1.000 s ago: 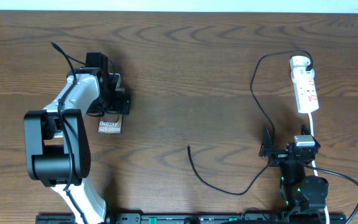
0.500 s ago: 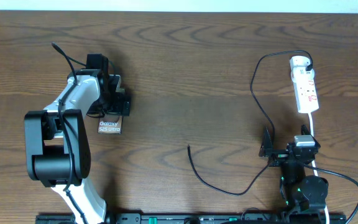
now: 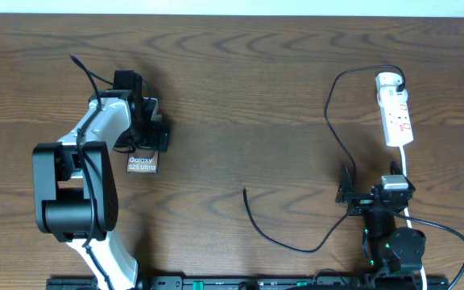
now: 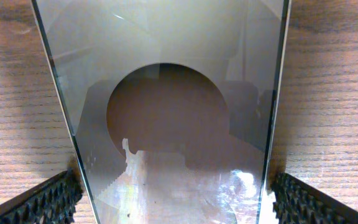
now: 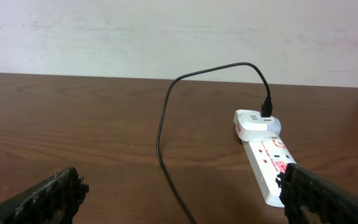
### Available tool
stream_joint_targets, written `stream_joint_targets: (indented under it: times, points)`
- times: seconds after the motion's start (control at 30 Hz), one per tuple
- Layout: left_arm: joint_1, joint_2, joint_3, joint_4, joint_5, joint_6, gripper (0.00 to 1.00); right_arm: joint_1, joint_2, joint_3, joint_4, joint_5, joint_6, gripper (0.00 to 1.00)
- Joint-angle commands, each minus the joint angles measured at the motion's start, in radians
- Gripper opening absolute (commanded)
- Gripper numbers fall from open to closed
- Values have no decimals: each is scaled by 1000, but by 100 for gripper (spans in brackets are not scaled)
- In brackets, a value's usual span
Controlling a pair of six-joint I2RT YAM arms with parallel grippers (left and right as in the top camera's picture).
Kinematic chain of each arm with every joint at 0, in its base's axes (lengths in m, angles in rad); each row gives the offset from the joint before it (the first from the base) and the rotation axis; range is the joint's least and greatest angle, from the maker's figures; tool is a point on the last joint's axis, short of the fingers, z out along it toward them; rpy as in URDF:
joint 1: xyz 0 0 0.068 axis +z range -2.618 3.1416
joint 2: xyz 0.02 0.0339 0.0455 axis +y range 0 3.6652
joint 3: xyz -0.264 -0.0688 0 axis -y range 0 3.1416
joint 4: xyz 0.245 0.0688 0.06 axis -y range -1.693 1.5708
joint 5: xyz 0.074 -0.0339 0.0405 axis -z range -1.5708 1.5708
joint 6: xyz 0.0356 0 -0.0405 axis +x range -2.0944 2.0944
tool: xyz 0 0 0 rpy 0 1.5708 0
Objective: Plug charger to phone and switch on socket
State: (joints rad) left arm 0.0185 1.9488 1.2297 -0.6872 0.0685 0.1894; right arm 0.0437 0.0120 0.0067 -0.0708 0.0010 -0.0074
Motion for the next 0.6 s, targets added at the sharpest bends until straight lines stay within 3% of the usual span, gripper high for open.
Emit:
stream_joint_targets:
  times: [0.0,0.57]
  points:
    - [8,13,-22,1,-40,20,98,8,-5,-1,-4,12,11,99]
    - [8,13,-22,19,-57,17,98,8,-5,-1,-4,12,11,99]
